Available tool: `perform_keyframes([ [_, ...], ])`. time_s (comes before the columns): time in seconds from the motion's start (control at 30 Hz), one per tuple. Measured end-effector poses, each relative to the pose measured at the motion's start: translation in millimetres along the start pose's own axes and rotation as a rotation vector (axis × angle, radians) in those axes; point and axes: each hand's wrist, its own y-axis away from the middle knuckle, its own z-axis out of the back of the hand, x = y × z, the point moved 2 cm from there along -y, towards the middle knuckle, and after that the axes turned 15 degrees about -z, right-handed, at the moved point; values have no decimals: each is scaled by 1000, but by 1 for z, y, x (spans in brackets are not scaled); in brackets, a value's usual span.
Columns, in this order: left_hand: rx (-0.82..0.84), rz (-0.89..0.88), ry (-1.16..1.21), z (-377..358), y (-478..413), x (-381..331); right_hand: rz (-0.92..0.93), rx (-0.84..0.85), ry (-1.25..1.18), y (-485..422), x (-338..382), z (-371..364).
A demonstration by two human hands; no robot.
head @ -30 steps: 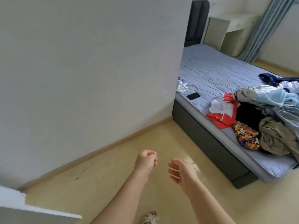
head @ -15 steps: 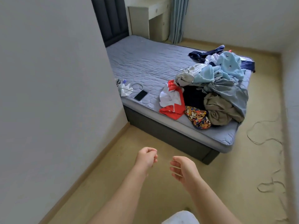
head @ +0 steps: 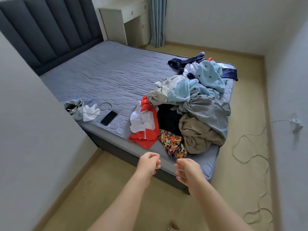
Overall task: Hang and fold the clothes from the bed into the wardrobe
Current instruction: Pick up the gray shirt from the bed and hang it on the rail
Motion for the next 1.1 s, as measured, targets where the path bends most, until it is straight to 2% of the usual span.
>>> perform_keyframes([
  [0.57, 26, 51, 4, -97, -206, -84, -111, -87, 18, -131, 199, 38],
  [0.77, 42, 73, -64, -136, -261, -99, -160, -92, -2, -169, 241, 53],
  [0.93, -8, 132, -86, -187, -307, -104, -198, -70, 91, -210, 284, 86],
  [1.1, -127, 270, -54, -237, -337, -97, -239, -2, 240, -256, 334, 123],
])
